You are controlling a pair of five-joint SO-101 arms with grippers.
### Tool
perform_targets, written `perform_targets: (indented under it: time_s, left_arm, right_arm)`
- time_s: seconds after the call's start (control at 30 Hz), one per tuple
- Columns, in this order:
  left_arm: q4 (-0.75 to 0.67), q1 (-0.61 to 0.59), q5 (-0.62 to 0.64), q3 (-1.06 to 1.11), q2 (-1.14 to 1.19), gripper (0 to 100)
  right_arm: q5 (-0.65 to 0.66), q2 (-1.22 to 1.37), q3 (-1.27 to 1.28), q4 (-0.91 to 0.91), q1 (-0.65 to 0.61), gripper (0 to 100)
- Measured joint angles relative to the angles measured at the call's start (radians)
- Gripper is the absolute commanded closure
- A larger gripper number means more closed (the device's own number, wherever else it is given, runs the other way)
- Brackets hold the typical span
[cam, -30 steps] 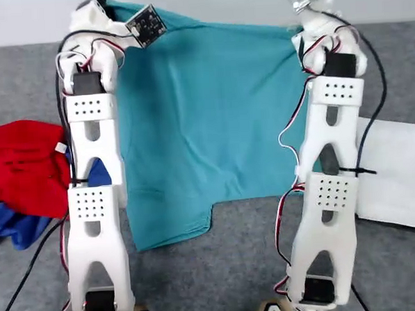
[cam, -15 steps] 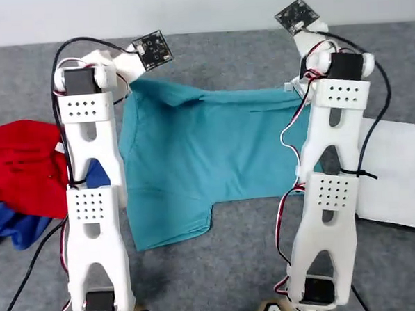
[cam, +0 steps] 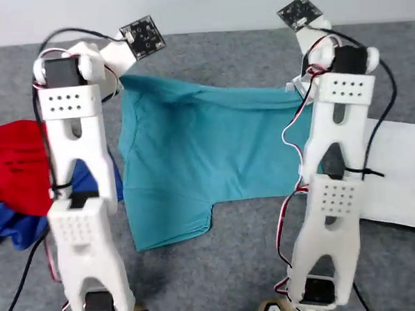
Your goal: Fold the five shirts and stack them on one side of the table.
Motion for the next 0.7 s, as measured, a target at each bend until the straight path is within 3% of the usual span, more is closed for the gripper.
perform_targets:
  time_s: [0.3,0.7]
  left_arm:
    - [-0.002,0.021,-0.017,0.778,-0.405,99]
    - [-0.009,0.078,-0.012,1.261,-0.528,99]
  right_arm:
    - [-0.002,-0.393,0.717,0.0,0.002,98.7]
    - [-0.003,-0.485,1.046,0.0,0.012,98.7]
